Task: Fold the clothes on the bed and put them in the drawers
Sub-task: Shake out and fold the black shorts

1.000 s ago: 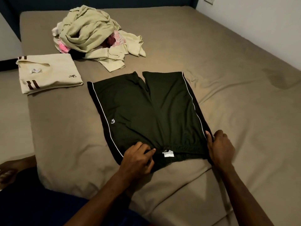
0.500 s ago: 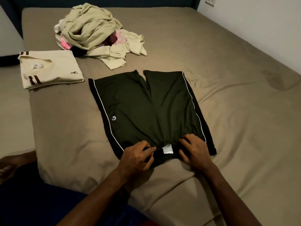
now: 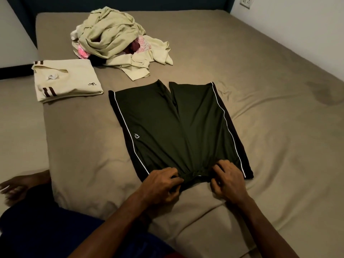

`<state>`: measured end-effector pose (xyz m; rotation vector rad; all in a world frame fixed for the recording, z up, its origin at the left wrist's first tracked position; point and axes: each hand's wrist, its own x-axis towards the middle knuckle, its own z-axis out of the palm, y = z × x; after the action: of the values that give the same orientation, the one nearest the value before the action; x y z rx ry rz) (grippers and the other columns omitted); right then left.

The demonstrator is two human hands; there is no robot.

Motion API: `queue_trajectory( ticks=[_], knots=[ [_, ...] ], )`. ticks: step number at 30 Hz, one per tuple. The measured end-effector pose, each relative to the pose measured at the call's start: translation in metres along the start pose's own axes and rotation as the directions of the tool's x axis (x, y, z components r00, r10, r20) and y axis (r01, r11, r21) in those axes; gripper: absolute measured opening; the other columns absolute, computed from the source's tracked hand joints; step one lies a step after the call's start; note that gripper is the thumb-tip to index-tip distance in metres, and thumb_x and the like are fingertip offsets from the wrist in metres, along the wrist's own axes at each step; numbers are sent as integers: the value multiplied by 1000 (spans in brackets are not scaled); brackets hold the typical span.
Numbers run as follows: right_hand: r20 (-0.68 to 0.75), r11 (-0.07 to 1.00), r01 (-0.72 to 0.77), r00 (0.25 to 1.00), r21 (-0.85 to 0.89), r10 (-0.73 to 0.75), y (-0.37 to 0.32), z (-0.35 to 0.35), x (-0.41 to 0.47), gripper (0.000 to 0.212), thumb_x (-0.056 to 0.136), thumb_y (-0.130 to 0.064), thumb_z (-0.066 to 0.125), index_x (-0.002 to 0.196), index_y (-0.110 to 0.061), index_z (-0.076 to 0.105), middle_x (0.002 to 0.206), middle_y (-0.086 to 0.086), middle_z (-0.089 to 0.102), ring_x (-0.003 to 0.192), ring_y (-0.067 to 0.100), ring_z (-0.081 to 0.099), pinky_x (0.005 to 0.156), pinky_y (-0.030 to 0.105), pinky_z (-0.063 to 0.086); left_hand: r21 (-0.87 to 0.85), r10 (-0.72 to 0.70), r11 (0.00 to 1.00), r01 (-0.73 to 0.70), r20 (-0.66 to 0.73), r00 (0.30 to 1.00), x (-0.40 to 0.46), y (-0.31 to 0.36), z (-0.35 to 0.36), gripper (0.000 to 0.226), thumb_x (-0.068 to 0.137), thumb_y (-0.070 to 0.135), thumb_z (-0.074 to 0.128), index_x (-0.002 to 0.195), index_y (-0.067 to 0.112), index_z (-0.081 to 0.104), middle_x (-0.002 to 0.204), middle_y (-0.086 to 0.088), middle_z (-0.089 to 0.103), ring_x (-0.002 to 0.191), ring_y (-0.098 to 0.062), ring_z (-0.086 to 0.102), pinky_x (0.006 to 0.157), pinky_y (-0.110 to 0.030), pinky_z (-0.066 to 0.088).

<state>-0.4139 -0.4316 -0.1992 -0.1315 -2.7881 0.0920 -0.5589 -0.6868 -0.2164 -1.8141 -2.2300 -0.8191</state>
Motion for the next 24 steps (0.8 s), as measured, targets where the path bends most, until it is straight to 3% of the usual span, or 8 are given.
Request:
queue_trajectory(
  ticks=[3, 5, 8, 10, 13, 17, 21, 24],
  knots=[
    [21, 999, -48, 999, 26, 47, 2, -1, -1, 27, 71, -24, 55, 87, -6, 67, 91, 10, 60, 71, 30, 55, 63, 30, 38, 77, -138, 986, 148, -116, 984, 0, -1, -5, 28, 93, 49, 67, 82, 24, 72, 78, 4, 59, 67, -16, 59, 50, -32, 45],
    [-13, 991, -119, 993, 59, 120, -2, -5, 4, 26, 72, -21, 51, 86, -6, 67, 92, 9, 60, 73, 31, 56, 64, 31, 39, 89, -342, 921, 380, -287, 895, 2, -9, -11, 34, 91, 46, 69, 68, 22, 62, 68, 5, 55, 58, -17, 58, 47, -34, 44],
    [-98, 971, -195, 973, 136, 209, -17, -10, 26, 32, 79, -20, 50, 98, -5, 70, 105, 11, 64, 85, 29, 61, 69, 36, 52, 53, -728, 614, 788, -348, 591, -1, -31, -31, 36, 88, 51, 68, 72, 21, 54, 69, 1, 60, 60, -28, 63, 53, -35, 48],
    [-83, 965, -190, 975, 179, 207, -30, -9, 48, 38, 89, -26, 54, 120, -10, 69, 133, 10, 60, 113, 29, 61, 91, 44, 54, 56, -902, 349, 936, -252, 351, -5, -42, -41, 46, 84, 63, 69, 84, 20, 53, 80, -6, 67, 75, -35, 68, 65, -39, 51],
    [71, 986, -128, 990, 111, 120, -43, 6, 74, 59, 102, -47, 50, 153, -17, 45, 168, 11, 25, 153, 28, 27, 121, 41, 28, -59, -948, 272, 961, -187, 257, -10, -48, -41, 48, 79, 63, 76, 86, 20, 57, 80, -7, 71, 82, -34, 69, 71, -38, 52],
    [377, 997, -75, 924, 22, 62, -48, 37, 75, 87, 98, -78, 10, 166, -23, 12, 173, 2, -4, 160, 20, -1, 128, 48, 17, -426, -976, 219, 878, -88, 200, -18, -54, -34, 35, 75, 43, 87, 70, 20, 62, 60, 4, 66, 62, -22, 69, 67, -41, 58],
    [368, 992, -115, 926, 46, 90, -57, 32, 77, 94, 93, -84, 7, 165, -24, 15, 173, 7, 4, 160, 23, 5, 128, 47, 12, -655, -989, 101, 749, 17, 149, -25, -62, -35, 37, 75, 46, 88, 69, 17, 65, 53, -5, 67, 48, -24, 67, 62, -45, 61],
    [273, 992, -85, 960, 93, 57, -88, 22, 78, 88, 94, -83, 23, 156, -23, 39, 162, 9, 33, 148, 28, 34, 118, 47, 30, -636, -987, 155, 756, -124, 99, -21, -58, -44, 37, 80, 53, 82, 75, 21, 64, 61, 0, 69, 54, -17, 68, 61, -37, 59]
  ],
)
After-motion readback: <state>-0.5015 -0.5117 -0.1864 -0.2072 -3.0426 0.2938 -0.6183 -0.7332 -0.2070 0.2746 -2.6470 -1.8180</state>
